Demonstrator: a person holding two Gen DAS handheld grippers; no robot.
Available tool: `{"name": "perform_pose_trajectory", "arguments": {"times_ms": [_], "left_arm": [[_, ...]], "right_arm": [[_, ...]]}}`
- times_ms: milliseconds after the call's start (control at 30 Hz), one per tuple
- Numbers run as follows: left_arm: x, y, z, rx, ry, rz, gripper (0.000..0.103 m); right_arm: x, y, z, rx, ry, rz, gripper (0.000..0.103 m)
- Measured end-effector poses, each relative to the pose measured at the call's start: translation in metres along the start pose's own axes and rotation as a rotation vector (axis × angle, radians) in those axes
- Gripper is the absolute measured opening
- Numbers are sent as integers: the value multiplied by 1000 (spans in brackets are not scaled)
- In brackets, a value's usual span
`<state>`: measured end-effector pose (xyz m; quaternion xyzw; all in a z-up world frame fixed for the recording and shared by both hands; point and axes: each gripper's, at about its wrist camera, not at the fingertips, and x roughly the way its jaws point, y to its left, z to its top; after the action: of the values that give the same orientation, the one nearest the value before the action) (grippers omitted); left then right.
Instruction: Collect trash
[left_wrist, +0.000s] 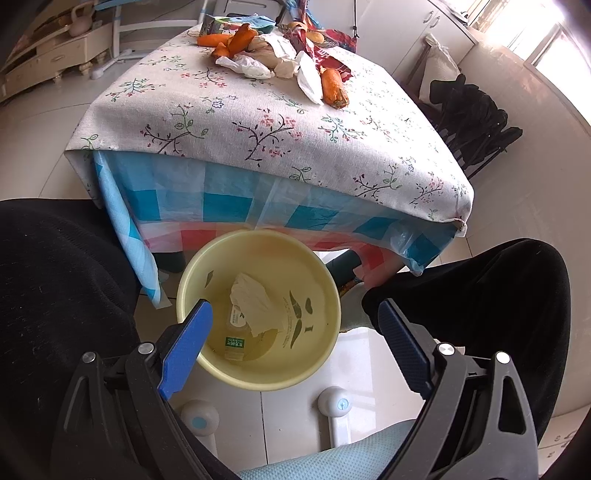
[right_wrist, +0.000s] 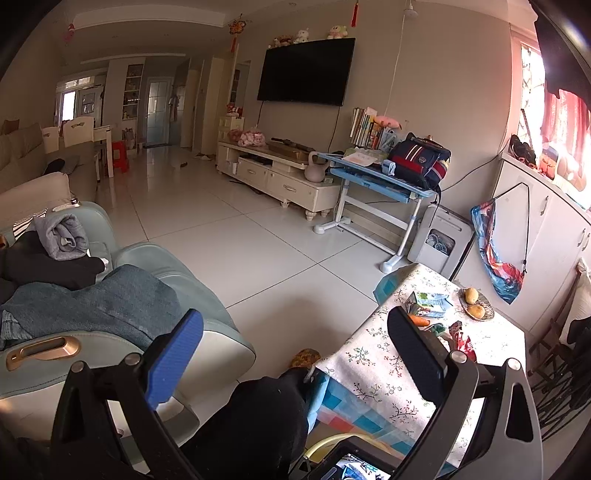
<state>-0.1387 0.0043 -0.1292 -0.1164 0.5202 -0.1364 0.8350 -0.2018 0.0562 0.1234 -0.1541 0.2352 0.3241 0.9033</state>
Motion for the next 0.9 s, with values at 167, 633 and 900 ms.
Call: {"name": "perform_pose_trajectory", "arguments": {"times_ms": [167,633,900], "left_arm": [[-3,4,5,-13,-13,3,88],[-39,39,45,-83,-165,56,88],[-46,45,79,-45,-248,108,88]], "right_arm": [[-3,-16,-3,39,-56,18,96],[25,-217,-94,450,0,-303,96],[76,-280,-158,606,177,-299,78]]}}
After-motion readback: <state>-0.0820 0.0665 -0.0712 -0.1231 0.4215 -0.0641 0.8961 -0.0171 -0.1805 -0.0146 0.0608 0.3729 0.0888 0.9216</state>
